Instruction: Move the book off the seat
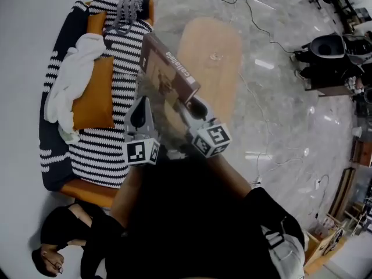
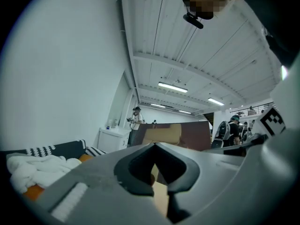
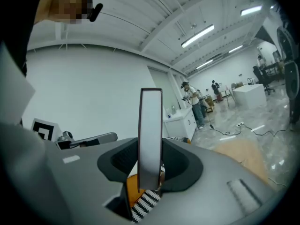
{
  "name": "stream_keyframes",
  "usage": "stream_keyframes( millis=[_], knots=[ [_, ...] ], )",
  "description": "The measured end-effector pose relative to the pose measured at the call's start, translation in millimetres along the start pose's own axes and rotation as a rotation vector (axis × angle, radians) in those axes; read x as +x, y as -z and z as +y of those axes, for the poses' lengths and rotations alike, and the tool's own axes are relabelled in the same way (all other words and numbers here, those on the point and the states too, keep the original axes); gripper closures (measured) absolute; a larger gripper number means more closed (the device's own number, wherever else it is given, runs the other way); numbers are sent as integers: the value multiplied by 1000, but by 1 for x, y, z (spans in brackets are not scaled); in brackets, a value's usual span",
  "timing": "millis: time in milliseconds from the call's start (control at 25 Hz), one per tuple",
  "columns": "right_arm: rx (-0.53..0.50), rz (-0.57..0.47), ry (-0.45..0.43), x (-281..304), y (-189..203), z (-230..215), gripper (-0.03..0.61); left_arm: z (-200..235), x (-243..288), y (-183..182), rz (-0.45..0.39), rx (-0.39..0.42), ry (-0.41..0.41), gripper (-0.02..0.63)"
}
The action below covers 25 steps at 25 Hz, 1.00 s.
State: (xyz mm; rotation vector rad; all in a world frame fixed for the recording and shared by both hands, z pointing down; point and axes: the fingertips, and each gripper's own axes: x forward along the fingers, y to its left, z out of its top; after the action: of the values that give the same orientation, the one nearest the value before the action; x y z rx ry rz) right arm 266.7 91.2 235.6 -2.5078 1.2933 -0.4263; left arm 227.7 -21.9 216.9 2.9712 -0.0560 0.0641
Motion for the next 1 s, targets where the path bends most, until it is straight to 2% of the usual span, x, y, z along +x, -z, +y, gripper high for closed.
stream_keyframes(
  millis=[240, 480, 640, 1000],
  knots=[
    [0, -56, 150, 2, 1, 3, 422, 17, 17, 1, 15, -9, 138, 607],
    [17, -77, 298, -25, 5, -8, 422, -4, 25, 10, 53, -27, 272, 607],
    [29, -87, 357, -29, 13, -19, 422, -9, 39, 23, 78, -24, 333, 607],
    [70, -146, 444, -91, 8, -56, 422, -83, 40, 28, 104, 12, 424, 607]
  ],
)
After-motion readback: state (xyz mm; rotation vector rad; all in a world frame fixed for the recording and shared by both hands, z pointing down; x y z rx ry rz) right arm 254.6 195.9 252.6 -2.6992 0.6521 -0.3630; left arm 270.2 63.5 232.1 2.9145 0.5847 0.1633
